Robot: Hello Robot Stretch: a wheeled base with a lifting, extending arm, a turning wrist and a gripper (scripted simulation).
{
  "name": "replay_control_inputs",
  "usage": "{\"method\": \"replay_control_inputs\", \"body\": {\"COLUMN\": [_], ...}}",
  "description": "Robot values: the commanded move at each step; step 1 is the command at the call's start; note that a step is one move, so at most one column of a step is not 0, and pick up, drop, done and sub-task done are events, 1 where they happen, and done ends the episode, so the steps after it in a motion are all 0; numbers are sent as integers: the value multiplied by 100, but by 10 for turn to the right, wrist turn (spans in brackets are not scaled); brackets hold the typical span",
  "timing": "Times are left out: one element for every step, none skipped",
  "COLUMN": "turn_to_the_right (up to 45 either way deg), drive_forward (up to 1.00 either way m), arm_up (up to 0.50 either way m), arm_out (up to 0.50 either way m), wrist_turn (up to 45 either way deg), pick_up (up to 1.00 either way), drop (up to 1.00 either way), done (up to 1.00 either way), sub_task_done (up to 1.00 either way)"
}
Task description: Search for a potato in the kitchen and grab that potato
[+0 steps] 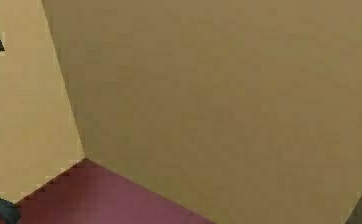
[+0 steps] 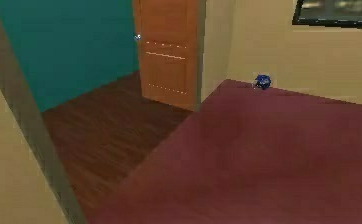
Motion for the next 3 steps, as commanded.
{"method": "replay_control_inputs", "body": {"turn_to_the_right": [450, 420, 0], "drive_forward": [0, 0, 75], "arm_up": [0, 0, 0], "arm_out": [0, 0, 0], "wrist_turn": [0, 0, 0], "pick_up": [0, 0, 0], "drop": [0, 0, 0], "done": [0, 0, 0], "sub_task_done": [0, 0, 0]}}
